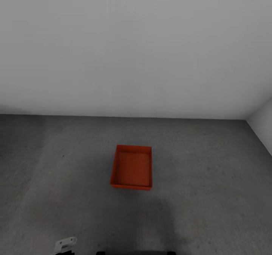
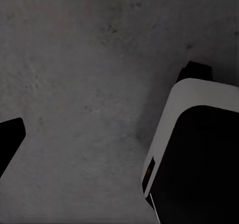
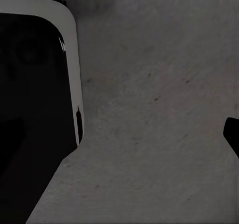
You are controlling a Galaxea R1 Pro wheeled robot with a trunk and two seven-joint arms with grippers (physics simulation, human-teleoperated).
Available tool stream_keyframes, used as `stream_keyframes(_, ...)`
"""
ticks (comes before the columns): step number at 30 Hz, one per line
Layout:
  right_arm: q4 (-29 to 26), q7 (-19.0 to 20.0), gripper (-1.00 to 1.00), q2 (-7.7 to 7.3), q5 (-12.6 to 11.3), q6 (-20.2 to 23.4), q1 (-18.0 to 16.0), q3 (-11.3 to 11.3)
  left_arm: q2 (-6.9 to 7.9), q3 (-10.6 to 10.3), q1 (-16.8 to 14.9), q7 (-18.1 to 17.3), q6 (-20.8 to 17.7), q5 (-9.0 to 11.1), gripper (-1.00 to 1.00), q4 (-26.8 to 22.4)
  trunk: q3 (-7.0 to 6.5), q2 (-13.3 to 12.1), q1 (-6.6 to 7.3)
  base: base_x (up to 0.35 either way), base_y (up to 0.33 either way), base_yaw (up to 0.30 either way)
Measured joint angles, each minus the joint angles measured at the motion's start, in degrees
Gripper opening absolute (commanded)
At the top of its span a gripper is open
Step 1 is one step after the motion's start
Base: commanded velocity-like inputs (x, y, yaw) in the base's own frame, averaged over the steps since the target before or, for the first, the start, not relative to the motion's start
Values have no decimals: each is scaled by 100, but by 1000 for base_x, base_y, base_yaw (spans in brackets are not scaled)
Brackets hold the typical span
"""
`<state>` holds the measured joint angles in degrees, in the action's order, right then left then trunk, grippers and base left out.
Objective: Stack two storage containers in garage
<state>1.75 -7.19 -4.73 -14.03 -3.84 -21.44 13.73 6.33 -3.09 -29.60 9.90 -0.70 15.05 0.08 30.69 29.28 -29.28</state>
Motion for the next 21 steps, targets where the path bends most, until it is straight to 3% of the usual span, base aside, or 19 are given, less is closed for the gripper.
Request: stream_keyframes(21,0,179,100,5,-1,5,92,-4,-1,0,53,0,19,7,100,-4,-188,0,0,0,0,66)
